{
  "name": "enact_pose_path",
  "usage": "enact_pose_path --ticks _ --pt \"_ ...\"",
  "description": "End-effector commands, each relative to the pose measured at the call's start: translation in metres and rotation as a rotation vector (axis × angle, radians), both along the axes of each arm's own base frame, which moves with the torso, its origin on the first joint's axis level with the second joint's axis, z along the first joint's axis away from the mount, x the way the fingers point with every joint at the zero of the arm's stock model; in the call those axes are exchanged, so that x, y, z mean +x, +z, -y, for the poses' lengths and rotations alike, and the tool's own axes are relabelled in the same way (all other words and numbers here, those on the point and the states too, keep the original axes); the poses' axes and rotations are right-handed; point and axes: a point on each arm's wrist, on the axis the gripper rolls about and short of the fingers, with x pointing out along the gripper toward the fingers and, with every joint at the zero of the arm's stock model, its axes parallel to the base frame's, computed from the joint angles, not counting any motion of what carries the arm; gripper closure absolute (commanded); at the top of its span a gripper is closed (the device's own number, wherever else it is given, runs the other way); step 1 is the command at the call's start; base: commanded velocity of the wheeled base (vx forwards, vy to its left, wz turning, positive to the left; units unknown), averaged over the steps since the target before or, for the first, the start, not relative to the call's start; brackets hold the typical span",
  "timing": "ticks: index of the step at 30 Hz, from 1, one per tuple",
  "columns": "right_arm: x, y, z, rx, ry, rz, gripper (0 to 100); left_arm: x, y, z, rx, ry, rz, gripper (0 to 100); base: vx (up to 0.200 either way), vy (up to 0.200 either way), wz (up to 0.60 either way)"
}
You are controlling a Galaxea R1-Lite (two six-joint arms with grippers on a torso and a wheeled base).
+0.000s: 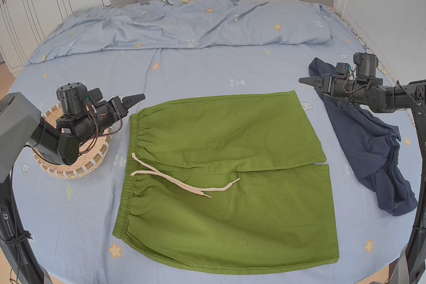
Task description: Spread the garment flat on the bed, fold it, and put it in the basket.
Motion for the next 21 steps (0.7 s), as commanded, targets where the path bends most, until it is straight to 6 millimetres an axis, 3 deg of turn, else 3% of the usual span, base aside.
enact_pose_path --ticks 1,2,4,7,8,12,16,17,19,21 --pt "-0.005 0.006 0.002 0.002 -0.006 0.002 0 -0.011 0.016 0.015 0.000 -0.011 0.042 0 0.000 0.000 0.00" --pt "-0.017 0.022 0.005 0.003 -0.021 0.009 0 -0.022 0.030 0.022 -0.001 -0.018 0.069 0 0.000 0.000 0.00" --pt "-0.031 0.034 0.007 0.009 -0.037 -0.010 0 -0.033 0.042 0.029 -0.005 -0.033 0.090 0 0.000 0.000 0.00" --pt "-0.054 0.040 0.007 0.016 -0.045 -0.070 0 -0.052 0.052 0.031 -0.014 -0.046 0.087 0 0.000 0.000 0.00" --pt "-0.077 0.041 0.009 0.020 -0.051 -0.119 0 -0.070 0.054 0.033 -0.022 -0.056 0.066 0 0.000 0.000 0.00" --pt "-0.126 0.022 0.008 0.009 -0.047 -0.216 0 -0.108 0.035 0.030 -0.037 -0.061 -0.049 0 0.000 0.000 0.00" --pt "-0.176 0.005 0.005 0.012 -0.042 -0.279 0 -0.151 -0.004 0.020 -0.079 -0.034 -0.243 0 0.000 0.000 0.00" --pt "-0.180 0.004 0.005 0.012 -0.042 -0.280 0 -0.155 -0.006 0.020 -0.083 -0.033 -0.257 0 0.000 0.000 0.00" --pt "-0.212 -0.004 0.002 0.011 -0.029 -0.295 0 -0.190 -0.024 0.014 -0.126 -0.020 -0.361 0 0.000 0.000 0.00" --pt "-0.229 -0.008 0.000 0.010 -0.023 -0.304 0 -0.208 -0.033 0.011 -0.146 -0.018 -0.405 0 0.000 0.000 0.00"
